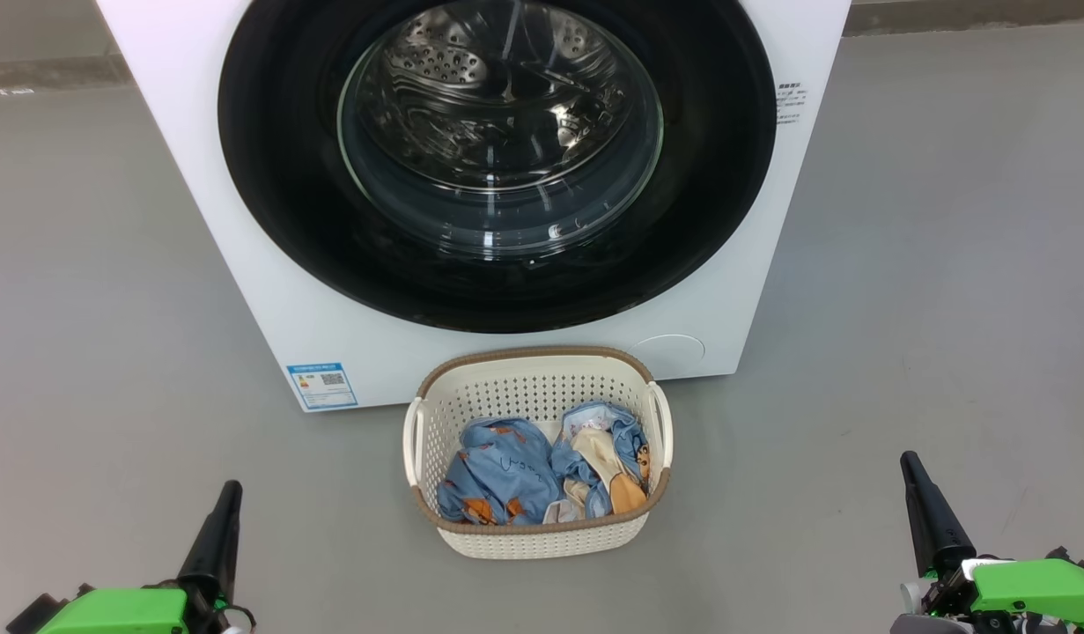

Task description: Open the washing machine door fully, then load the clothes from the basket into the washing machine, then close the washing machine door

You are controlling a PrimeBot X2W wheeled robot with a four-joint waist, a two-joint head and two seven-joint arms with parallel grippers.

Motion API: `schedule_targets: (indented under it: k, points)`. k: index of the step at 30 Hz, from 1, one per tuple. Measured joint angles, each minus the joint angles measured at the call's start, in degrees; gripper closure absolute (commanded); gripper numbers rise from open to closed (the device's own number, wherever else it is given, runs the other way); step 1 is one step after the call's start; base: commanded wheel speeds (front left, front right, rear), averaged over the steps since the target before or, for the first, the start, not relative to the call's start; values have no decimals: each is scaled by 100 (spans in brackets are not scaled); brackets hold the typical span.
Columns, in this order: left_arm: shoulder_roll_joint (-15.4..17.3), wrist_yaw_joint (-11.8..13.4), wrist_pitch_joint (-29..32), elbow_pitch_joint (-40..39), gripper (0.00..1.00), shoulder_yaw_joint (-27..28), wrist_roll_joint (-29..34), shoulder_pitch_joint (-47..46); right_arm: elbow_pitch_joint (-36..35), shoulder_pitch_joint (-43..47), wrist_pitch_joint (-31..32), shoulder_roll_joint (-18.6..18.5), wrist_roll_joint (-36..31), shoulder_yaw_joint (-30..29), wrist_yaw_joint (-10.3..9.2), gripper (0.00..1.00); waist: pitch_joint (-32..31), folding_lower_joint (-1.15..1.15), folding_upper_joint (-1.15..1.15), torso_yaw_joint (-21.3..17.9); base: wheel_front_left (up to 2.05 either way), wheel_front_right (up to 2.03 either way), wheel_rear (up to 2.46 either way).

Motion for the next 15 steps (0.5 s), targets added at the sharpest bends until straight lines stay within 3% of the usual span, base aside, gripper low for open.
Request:
schedule_targets:
  k: [15]
  points:
    - [0, 0, 0, 0, 100, 0, 0, 0, 0, 0, 0, 0, 0, 0, 0, 100, 0, 0, 0, 0, 0, 0, 0]
